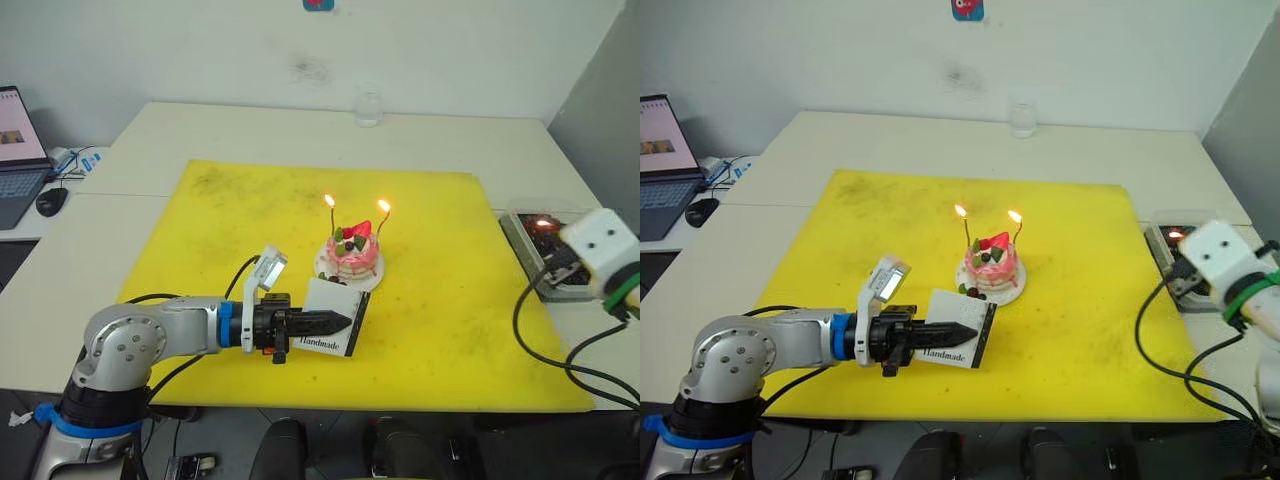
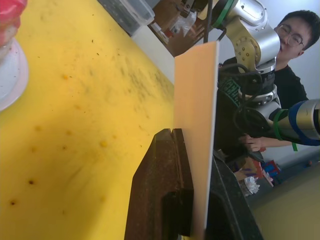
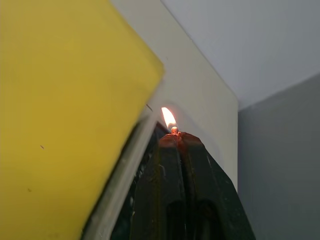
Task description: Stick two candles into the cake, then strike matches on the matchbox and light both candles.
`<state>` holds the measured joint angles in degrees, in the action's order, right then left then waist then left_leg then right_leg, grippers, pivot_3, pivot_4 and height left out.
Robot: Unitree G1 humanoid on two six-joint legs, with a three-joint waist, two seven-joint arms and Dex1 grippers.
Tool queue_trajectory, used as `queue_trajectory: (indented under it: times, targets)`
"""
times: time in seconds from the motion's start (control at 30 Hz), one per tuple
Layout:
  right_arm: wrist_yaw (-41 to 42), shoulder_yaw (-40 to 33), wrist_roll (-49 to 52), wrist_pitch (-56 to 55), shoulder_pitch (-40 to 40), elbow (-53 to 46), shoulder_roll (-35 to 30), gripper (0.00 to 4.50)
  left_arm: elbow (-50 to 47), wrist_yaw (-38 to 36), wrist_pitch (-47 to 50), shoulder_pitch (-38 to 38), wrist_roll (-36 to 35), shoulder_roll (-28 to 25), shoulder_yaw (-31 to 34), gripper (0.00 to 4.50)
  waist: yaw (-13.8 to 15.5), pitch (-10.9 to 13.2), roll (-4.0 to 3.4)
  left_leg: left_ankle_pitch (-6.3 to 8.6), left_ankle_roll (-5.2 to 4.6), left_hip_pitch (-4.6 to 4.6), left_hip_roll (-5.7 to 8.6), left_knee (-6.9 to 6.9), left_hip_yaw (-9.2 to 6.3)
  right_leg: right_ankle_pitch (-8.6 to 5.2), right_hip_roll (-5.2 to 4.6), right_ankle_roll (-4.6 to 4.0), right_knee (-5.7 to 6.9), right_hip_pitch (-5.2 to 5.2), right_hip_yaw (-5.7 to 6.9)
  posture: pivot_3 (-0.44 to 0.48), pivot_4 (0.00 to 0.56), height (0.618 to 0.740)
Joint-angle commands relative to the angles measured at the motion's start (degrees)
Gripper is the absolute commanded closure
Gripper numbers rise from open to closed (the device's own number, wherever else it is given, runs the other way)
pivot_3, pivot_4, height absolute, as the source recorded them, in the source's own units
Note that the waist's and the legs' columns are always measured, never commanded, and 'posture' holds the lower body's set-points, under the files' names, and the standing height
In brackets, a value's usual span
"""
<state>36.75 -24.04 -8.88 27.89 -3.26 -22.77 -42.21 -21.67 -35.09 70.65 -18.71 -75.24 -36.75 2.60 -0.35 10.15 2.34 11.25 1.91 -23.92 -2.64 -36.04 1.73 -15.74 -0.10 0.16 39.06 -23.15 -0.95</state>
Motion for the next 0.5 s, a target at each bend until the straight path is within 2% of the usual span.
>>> queue_trajectory:
  times: [0.03, 0.13, 0.23, 0.37, 0.5]
  targets:
    - [-2.42, -3.04, 2.10, -1.92, -0.28, 3.45, 0.01, 4.49, -1.44, 0.49, -1.06, -0.33, -0.05, 0.92, -0.22, 4.50, -0.15, 0.00, -0.01, 0.00, 0.00, 0.01, 0.00, 0.00, 0.00, 0.01, 0.03, 0.00, 0.00, 0.00, -0.01, 0.000, 0.150, 0.740]
    - [-3.61, -2.39, 2.72, -3.96, -0.97, 8.83, -0.80, 4.49, -1.36, 0.97, -1.06, -0.43, 0.12, 1.56, -0.27, 4.50, -0.14, -0.02, -0.03, 0.00, 0.00, 0.01, 0.03, 0.00, -0.03, 0.01, 0.07, 0.01, 0.02, 0.00, 0.02, 0.000, 0.150, 0.740]
    - [-5.02, -1.55, 3.07, -4.98, -2.39, 13.55, -1.21, 3.86, -1.61, 1.41, -1.10, -0.13, 0.21, 1.84, -0.19, 4.50, -0.14, -0.02, -0.04, 0.00, 0.00, 0.00, 0.04, 0.00, 0.00, 0.01, 0.10, 0.01, 0.01, 0.00, -0.01, 0.000, 0.150, 0.740]
    - [-6.95, -1.52, 3.94, -5.55, -3.72, 15.29, -1.09, 2.41, -2.25, 2.79, -0.97, 0.64, 0.00, 1.81, 0.33, 4.50, -0.16, -0.03, -0.07, 0.00, -0.01, 0.00, 0.03, 0.00, 0.03, 0.02, 0.14, 0.01, 0.01, -0.01, -0.04, 0.000, 0.150, 0.740]
    - [-8.13, -2.64, 5.00, -5.29, -2.26, 12.81, -0.38, 0.91, -2.67, 3.96, -1.05, 1.39, -0.06, 1.65, 0.66, 4.50, -0.11, -0.03, -0.08, 0.00, 0.00, -0.01, 0.01, 0.01, -0.01, 0.01, 0.15, 0.01, 0.01, -0.01, -0.02, 0.000, 0.150, 0.740]
